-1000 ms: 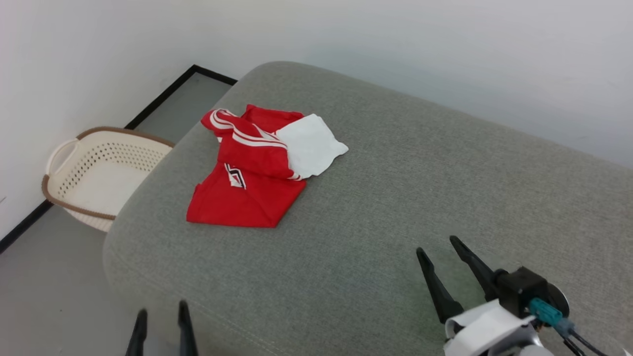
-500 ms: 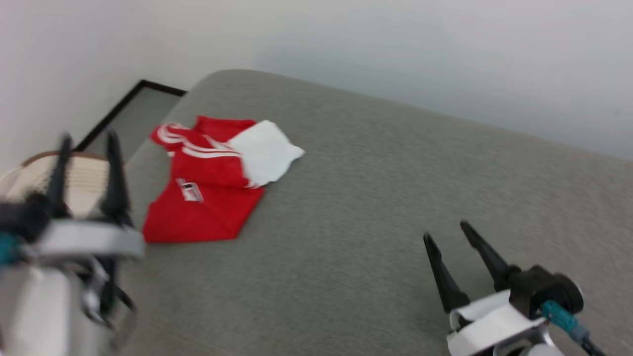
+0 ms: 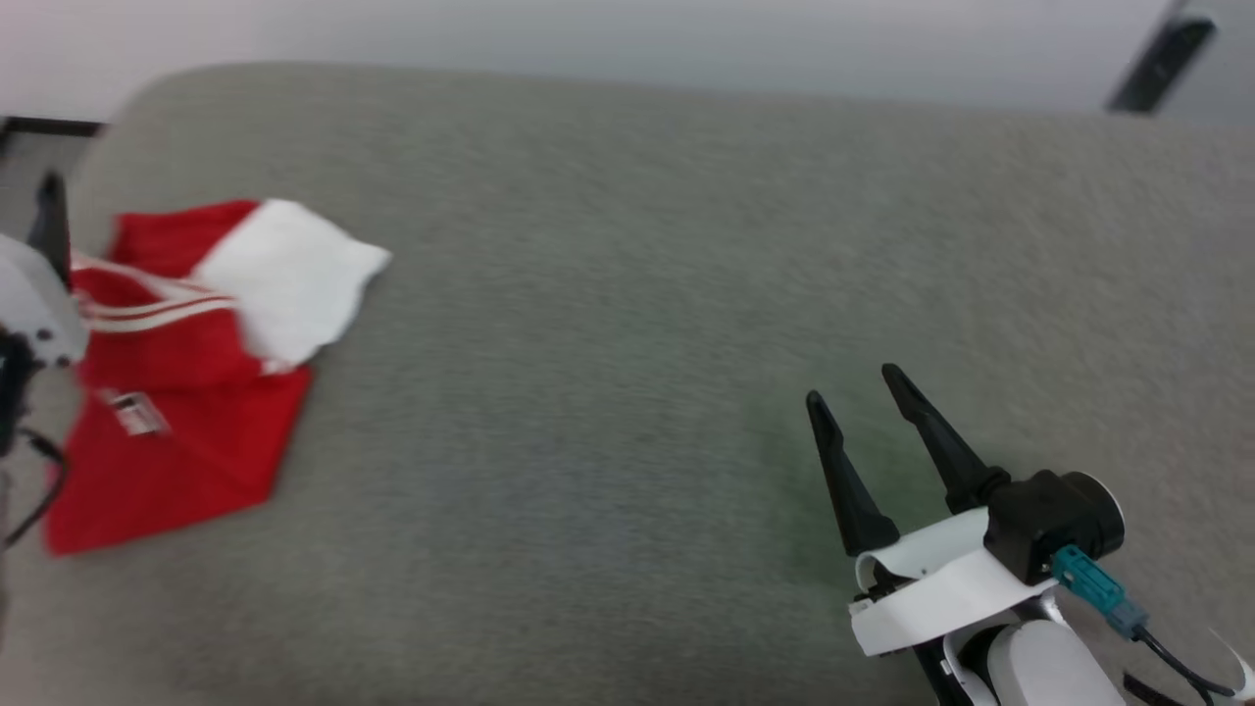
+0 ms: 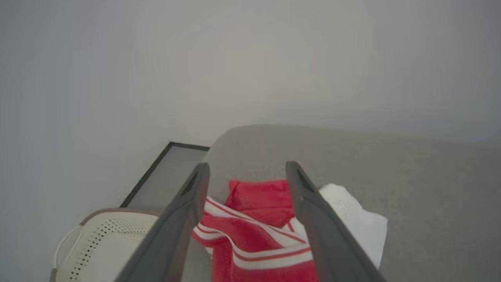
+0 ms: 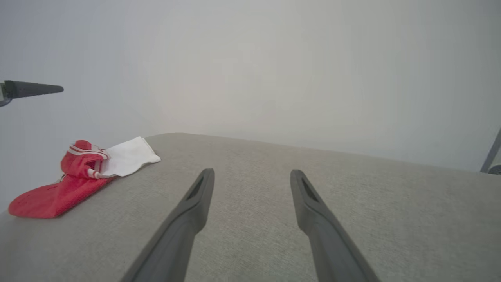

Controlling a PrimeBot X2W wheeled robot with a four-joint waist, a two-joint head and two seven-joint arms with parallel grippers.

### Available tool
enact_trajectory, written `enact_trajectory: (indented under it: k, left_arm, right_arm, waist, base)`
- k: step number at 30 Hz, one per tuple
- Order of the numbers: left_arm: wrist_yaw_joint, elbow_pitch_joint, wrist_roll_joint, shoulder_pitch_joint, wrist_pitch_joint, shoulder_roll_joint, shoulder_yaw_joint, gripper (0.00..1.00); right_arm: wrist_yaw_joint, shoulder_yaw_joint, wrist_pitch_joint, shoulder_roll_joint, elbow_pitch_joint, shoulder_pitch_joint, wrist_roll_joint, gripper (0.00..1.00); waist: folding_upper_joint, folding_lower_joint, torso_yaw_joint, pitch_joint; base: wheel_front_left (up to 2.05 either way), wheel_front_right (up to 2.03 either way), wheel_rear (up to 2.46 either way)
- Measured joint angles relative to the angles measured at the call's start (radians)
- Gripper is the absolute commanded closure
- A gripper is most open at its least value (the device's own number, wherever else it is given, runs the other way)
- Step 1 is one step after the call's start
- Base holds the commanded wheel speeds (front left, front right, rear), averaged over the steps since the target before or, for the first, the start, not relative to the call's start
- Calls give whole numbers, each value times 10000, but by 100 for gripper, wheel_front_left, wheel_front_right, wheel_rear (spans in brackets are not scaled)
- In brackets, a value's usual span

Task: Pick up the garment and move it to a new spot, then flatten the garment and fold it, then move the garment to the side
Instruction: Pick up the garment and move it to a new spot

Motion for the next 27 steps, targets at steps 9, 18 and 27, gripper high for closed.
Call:
enact_trajectory:
  k: [9,18,27]
  left_arm:
    - [-2,2343,-1099,-1081,4115,351,-1145,0]
    - [98,3519,-1649,-1508,5172,176,-928,0]
    - [50,3616,-1839,-1630,4598,355,-943,100]
  right_arm:
    - [0,211,-150,38,104,-153,138,0]
    - [0,522,-188,46,-249,-599,58,0]
    - [0,543,-190,50,-644,-760,-69,0]
  waist:
    - [0,0,-1059,950]
    - [0,0,-1343,1600]
    - [0,0,-1554,2021]
  base:
    - [0,0,0]
    - [0,0,0]
    - [0,0,0]
